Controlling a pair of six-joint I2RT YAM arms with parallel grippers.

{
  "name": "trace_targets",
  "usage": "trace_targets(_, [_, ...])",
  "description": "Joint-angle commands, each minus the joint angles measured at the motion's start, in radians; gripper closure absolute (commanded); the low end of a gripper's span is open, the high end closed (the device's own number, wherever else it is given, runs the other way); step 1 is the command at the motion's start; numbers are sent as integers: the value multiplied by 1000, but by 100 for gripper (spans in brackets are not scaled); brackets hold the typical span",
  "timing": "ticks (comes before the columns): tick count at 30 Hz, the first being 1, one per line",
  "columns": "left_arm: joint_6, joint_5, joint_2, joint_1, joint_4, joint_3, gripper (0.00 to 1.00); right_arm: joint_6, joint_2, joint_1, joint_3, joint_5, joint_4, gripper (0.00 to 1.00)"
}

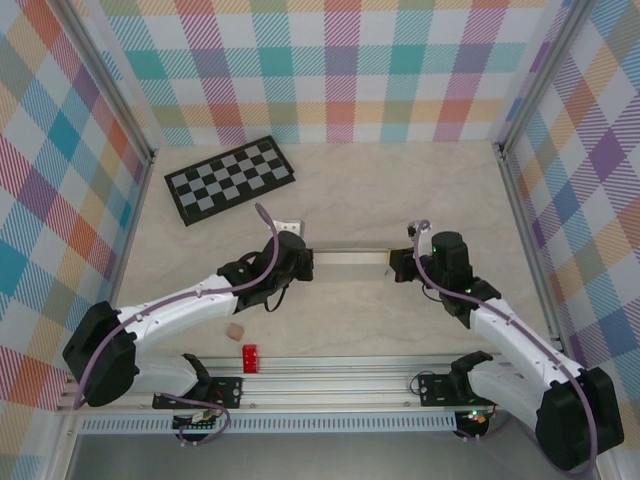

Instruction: Fold the paper box

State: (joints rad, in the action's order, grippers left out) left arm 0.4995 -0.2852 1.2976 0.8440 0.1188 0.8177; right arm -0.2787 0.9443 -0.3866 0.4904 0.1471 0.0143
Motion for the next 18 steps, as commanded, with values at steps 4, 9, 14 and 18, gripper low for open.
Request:
trace_targets(4, [-48,-67,5,11,-57,-125,100,-43,-28,-6,-138,-61,61,100])
trace_targets(9, [-103,-83,9,17,-150,-193,100,7,-71,-12,-210,-70,123,100])
trace_targets(14, [-126,-124,43,32,-174,-219,100,22,-91,-15,-219,-87,81,100])
trace_targets(18, [-154,-167,46,46,-184,-233,100,-2,-52,-15,-166,-110,-10,94])
